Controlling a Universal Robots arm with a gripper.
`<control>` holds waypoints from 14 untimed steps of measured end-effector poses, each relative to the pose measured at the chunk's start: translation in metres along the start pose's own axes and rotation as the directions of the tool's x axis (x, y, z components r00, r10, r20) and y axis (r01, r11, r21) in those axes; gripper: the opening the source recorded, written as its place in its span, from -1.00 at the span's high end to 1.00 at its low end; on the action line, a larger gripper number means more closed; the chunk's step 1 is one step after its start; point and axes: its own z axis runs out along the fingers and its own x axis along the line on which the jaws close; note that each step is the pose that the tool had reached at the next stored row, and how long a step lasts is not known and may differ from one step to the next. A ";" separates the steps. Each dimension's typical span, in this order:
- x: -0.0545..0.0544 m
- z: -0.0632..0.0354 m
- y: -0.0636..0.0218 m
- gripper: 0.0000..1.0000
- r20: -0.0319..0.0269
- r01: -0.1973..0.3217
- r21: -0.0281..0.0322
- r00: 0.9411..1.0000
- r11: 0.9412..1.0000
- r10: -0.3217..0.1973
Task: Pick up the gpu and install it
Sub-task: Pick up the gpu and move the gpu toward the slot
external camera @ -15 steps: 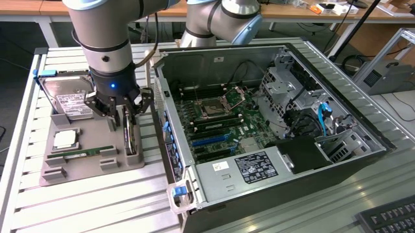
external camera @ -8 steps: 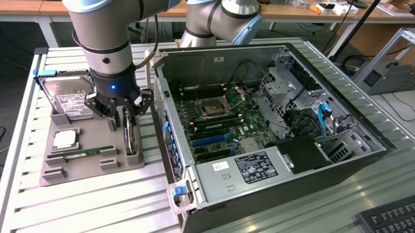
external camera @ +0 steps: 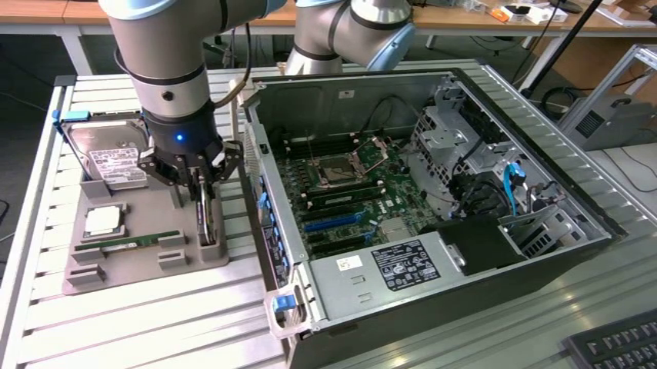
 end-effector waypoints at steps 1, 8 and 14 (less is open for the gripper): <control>0.000 0.0000 0.0000 0.40 0.000 0.000 0.000 1.000 1.000 0.000; 0.000 0.0000 0.0000 0.40 0.000 0.000 0.000 1.000 1.000 0.000; 0.000 0.0000 0.0000 0.40 0.000 0.000 0.000 1.000 1.000 0.000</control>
